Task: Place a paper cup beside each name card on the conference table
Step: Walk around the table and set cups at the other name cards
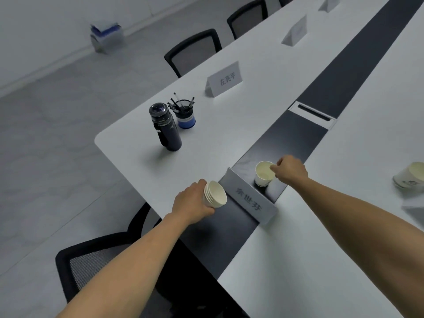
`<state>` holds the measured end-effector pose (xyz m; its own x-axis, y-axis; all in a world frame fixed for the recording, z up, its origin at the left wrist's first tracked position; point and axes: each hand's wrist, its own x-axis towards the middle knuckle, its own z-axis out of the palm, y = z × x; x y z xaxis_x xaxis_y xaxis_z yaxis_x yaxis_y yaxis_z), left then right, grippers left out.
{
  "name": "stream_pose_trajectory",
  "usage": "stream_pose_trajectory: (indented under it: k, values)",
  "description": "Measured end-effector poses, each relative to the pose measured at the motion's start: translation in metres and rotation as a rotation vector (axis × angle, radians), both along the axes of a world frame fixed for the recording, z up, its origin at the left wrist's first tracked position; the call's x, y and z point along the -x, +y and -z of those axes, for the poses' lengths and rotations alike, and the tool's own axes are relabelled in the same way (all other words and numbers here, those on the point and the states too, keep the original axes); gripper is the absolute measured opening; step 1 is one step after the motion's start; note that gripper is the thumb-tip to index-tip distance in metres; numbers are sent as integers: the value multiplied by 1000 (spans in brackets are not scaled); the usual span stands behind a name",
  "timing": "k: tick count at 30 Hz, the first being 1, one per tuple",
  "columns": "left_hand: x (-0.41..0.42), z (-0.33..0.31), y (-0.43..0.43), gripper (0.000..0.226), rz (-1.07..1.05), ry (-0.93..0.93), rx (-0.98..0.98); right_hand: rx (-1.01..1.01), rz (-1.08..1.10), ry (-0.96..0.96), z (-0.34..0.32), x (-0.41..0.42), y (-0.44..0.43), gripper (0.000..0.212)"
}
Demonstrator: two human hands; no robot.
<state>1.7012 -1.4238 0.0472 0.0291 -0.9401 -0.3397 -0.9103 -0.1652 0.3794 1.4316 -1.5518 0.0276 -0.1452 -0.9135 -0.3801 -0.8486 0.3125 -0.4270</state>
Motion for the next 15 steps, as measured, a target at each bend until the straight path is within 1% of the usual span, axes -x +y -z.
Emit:
stream_pose_trajectory:
  k: [5,8,15]
  values:
    - [-40,-30,27,56,-51,-29,78,80,-169,54,-49,-57,15,27]
    - [-82,-51,53,57,-116,-55,122,105,-288,75,-67,-113,28,24]
    - [-220,-80,151,61,-277,-78,213,137,-546,77,-86,-277,98,20]
